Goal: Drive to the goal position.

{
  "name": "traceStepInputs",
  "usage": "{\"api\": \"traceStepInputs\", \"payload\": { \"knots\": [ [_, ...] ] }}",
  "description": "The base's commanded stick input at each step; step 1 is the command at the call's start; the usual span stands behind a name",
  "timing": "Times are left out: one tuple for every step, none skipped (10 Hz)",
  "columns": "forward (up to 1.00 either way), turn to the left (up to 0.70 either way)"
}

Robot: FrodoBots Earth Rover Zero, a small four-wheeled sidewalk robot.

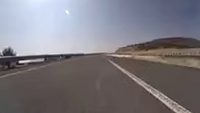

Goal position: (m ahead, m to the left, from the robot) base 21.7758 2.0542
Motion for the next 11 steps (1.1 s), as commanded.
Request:
{"api": "traceStepInputs", "payload": {
  "knots": [
    [1.00,0.00],
    [1.00,0.02],
    [1.00,0.15],
    [1.00,0.27],
    [1.00,0.27],
    [1.00,0.27],
    [1.00,0.27],
    [1.00,0.00],
    [1.00,0.00],
    [1.00,0.00],
    [1.00,0.00]
  ]
}}
